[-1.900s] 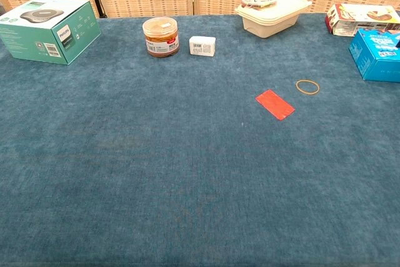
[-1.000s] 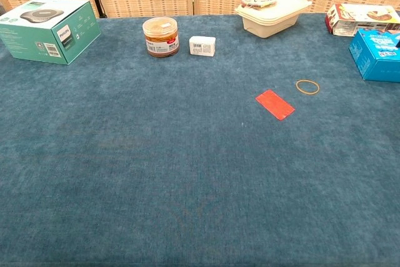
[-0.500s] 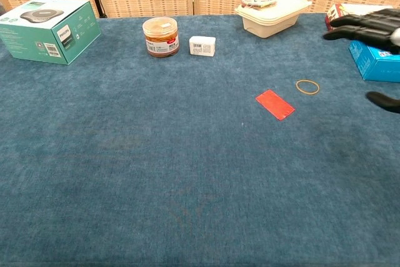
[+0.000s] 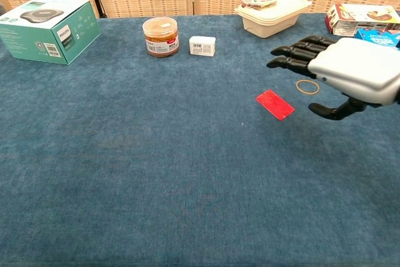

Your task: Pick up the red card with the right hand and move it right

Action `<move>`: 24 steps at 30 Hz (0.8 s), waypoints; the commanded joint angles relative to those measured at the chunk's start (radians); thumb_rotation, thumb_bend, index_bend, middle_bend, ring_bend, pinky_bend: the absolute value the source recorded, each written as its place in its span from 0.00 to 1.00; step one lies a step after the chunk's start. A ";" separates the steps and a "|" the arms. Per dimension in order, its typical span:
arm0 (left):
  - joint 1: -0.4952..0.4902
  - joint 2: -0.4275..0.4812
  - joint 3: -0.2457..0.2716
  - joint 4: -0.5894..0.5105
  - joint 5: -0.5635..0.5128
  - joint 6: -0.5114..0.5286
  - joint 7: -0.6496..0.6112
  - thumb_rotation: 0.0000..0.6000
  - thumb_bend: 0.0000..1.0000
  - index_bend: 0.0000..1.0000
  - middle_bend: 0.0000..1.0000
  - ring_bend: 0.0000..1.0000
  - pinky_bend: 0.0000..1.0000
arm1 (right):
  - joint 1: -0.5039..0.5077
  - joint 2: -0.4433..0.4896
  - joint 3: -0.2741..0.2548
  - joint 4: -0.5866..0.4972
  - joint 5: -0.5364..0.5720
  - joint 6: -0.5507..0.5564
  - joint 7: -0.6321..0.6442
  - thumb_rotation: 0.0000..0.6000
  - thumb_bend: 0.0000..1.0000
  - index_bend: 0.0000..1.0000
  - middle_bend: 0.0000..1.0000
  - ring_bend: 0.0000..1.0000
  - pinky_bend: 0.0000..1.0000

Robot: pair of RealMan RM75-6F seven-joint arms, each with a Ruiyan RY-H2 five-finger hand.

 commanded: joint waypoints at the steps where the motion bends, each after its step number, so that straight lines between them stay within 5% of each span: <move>1: -0.001 0.001 -0.001 0.000 -0.002 -0.002 -0.001 1.00 0.00 0.00 0.00 0.00 0.00 | 0.025 -0.028 -0.003 0.027 0.015 -0.020 -0.017 1.00 0.50 0.00 0.00 0.00 0.00; 9: -0.005 0.003 0.000 0.001 -0.003 -0.010 -0.003 1.00 0.00 0.00 0.00 0.00 0.00 | 0.060 -0.069 -0.008 0.078 0.061 -0.066 -0.071 1.00 0.45 0.00 0.00 0.00 0.00; 15: -0.005 0.007 0.000 0.002 -0.004 -0.013 -0.010 1.00 0.00 0.00 0.00 0.00 0.00 | 0.081 -0.094 -0.009 0.111 0.081 -0.076 -0.088 1.00 0.28 0.00 0.00 0.00 0.00; 24: -0.009 0.007 -0.001 0.003 -0.008 -0.020 -0.011 1.00 0.00 0.00 0.00 0.00 0.00 | 0.102 -0.122 -0.003 0.137 0.109 -0.060 -0.098 1.00 0.27 0.00 0.00 0.00 0.00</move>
